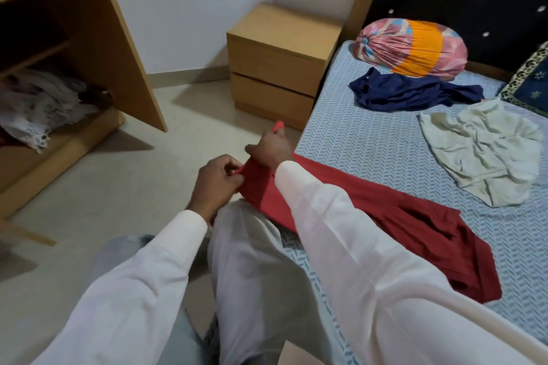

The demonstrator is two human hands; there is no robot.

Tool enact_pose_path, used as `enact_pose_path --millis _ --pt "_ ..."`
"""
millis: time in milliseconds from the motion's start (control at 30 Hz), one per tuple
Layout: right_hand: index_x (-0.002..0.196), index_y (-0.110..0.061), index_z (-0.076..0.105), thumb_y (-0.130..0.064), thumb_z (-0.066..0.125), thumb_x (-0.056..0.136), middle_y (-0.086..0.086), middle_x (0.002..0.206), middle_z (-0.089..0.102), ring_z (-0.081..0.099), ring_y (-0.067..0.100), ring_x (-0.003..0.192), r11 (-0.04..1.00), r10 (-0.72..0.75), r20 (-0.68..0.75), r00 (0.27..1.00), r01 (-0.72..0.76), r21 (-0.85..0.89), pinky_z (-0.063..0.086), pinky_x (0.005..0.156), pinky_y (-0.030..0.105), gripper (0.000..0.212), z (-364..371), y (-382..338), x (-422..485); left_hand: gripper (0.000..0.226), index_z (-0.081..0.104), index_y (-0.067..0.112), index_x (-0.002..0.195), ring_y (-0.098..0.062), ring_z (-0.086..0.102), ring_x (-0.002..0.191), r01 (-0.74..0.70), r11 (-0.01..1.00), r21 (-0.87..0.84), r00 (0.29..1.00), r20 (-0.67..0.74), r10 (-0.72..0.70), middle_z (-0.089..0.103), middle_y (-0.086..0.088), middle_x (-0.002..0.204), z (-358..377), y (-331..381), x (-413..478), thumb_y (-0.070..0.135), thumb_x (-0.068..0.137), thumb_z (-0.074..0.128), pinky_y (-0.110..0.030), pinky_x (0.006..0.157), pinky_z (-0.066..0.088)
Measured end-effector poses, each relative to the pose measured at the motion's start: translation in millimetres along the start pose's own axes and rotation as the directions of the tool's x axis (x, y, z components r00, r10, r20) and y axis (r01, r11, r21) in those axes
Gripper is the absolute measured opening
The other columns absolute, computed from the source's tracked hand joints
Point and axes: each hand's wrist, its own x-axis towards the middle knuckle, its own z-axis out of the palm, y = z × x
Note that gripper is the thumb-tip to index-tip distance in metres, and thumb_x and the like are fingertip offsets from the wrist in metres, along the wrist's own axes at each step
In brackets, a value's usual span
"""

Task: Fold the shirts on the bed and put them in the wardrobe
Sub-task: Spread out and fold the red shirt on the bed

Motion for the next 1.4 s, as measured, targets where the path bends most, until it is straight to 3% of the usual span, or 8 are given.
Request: enact_pose_path --millis 133,233,367,533,733,933,1167,1400 --pt "0.140 -0.004 0.040 -0.012 0.060 0.086 0.024 0.142 0.035 0.051 0.039 0.121 0.980 0.034 0.033 0.999 -0.039 0.193 0.044 0.099 0.034 0.058 -14 72 -16 0.027 0.071 0.025 0.094 -0.006 0.063 0.070 -0.027 0.994 -0.110 0.975 0.216 0.050 0.069 0.007 0.083 44 5 -9 0.022 0.067 0.076 -0.035 0.080 0.059" --pt "0.149 -0.011 0.035 -0.007 0.056 0.079 0.021 0.141 0.037 0.060 0.036 0.109 0.905 0.071 0.045 0.996 -0.083 0.416 0.056 0.085 0.040 0.074 -24 150 -39 0.063 0.058 0.026 0.129 -0.007 0.061 0.102 -0.035 0.991 -0.126 0.931 0.357 0.078 0.059 0.004 0.119 82 18 -14 0.046 0.072 0.078 -0.029 0.096 0.051" --pt "0.153 -0.029 0.035 -0.005 0.059 0.073 0.015 0.145 0.045 0.061 0.017 0.088 0.705 0.186 0.076 0.980 -0.186 0.684 0.052 0.060 0.025 0.087 -32 238 -77 0.080 0.020 0.028 0.157 -0.023 0.025 0.146 -0.120 0.971 0.207 0.881 0.472 0.008 0.018 -0.008 0.158 129 17 -13 0.055 0.092 0.059 -0.036 0.119 0.022" --pt "0.151 -0.030 0.039 0.001 0.059 0.074 0.007 0.145 0.047 0.060 0.011 0.087 0.648 0.235 0.040 0.971 -0.187 0.738 0.050 0.063 0.020 0.085 -57 310 -117 0.076 0.016 0.042 0.155 -0.033 0.012 0.149 -0.303 0.824 0.479 0.833 0.553 -0.016 0.002 -0.007 0.164 178 19 -26 0.059 0.091 0.054 -0.050 0.119 0.020" --pt "0.151 -0.024 0.040 0.013 0.050 0.086 0.005 0.129 0.053 0.056 -0.005 0.057 0.651 0.344 -0.007 0.939 -0.233 0.722 0.042 0.048 0.011 0.076 -96 366 -159 0.074 0.017 0.044 0.154 -0.037 0.021 0.144 -0.489 0.658 0.573 0.787 0.615 0.049 0.012 -0.014 0.162 213 25 -41 0.058 0.091 0.052 -0.052 0.114 0.024" --pt "0.152 -0.029 0.039 0.001 0.055 0.078 -0.004 0.154 0.039 0.052 0.012 0.126 0.655 0.397 -0.016 0.918 -0.271 0.706 0.048 0.086 0.024 0.081 -119 420 -188 0.072 0.019 0.043 0.154 -0.034 0.028 0.137 -0.570 0.653 0.499 0.709 0.701 0.083 0.029 -0.014 0.151 233 27 -45 0.055 0.092 0.053 -0.043 0.112 0.034" --pt "0.154 -0.024 0.037 0.006 0.050 0.080 0.003 0.161 0.028 0.034 0.019 0.142 0.796 0.436 -0.022 0.900 -0.373 0.477 0.032 0.115 0.032 0.081 -133 440 -180 0.070 0.020 0.039 0.155 -0.032 0.030 0.135 -0.555 0.707 0.438 0.690 0.718 0.096 0.029 -0.012 0.146 240 32 -52 0.048 0.095 0.054 -0.041 0.114 0.031" --pt "0.154 -0.028 0.028 -0.012 0.068 0.079 0.013 0.154 0.020 0.047 0.039 0.127 0.887 0.459 -0.110 0.881 -0.462 0.002 0.044 0.104 0.042 0.087 -125 439 -185 0.075 0.017 0.040 0.156 -0.025 0.049 0.121 -0.427 0.847 0.316 0.688 0.721 0.078 0.031 -0.008 0.136 242 29 -56 0.036 0.095 0.061 -0.032 0.106 0.041"
